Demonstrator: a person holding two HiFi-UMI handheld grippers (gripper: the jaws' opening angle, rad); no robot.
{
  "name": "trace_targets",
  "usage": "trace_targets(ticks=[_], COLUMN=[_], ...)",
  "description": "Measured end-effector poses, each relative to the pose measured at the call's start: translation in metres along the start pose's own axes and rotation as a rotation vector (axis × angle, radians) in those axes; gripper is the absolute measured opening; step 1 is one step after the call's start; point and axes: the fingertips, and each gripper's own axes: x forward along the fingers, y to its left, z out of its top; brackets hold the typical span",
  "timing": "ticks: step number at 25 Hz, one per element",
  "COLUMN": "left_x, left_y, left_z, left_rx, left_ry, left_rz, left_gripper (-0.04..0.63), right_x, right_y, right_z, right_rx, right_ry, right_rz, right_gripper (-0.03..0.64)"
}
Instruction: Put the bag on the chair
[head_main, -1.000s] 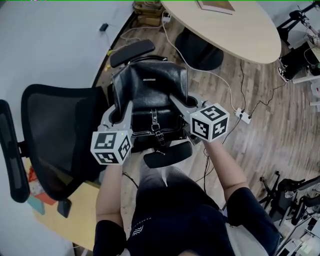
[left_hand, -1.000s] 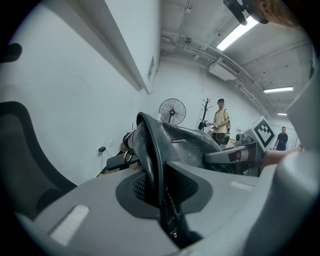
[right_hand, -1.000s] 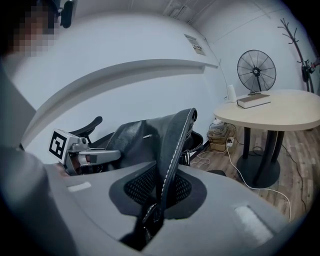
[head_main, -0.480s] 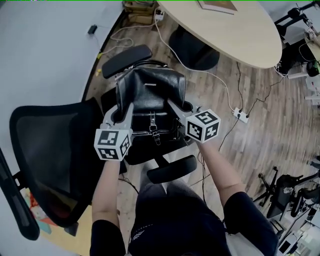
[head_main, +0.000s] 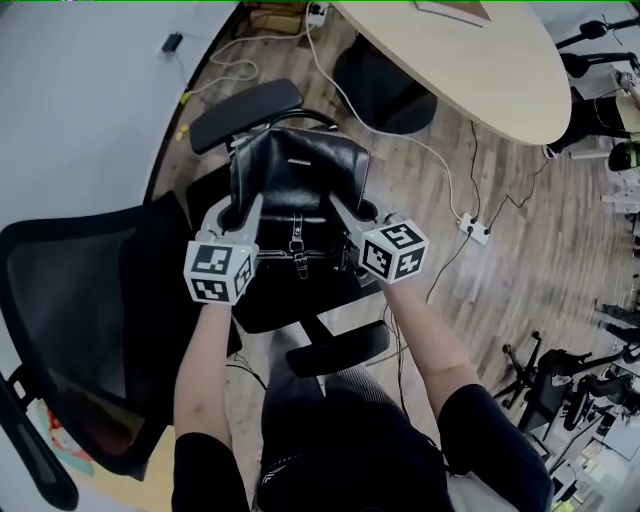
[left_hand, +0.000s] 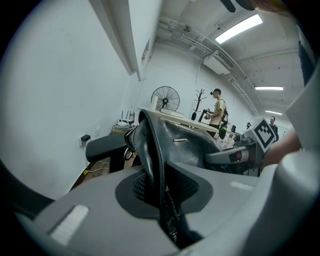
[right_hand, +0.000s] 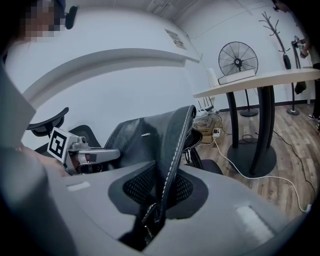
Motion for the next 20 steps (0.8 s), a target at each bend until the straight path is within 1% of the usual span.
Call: trace_targets(ticks=[3, 9, 15, 17, 20], left_x=[0.007, 0.016, 0.027, 0.029, 0.035], left_y=[0.006, 0.019, 0.028, 0.031, 0.039], left_z=[-0.009, -0.04, -0.062, -0.066, -0.078], left_rx=[-0.015, -0.037, -0.091, -0.104, -0.146], left_ry=[0.012, 0.064, 0.092, 0.095, 0.108], left_rz=[-0.003, -0.001, -0.003, -0.006, -0.006], left_gripper=[0.066, 0.078, 0.097, 0.1, 0.115], right_x=[0.006, 0.019, 0.028, 0.03, 0.036], right_y=[-0.005, -0.01, -0.019, -0.02, -0.023], right_z=[-0.008, -0.037, -0.055, -0.058, -0.064], right_rx=[0.018, 0.053, 0.086, 0.088, 0.106], right_ry=[-0.01, 0.027, 0.059, 0.064, 0.08], right_rz=[-0.012, -0.036, -0.051, -0.048, -0.033], right_gripper=[0.06, 0.064, 0.075, 0.077, 0.083])
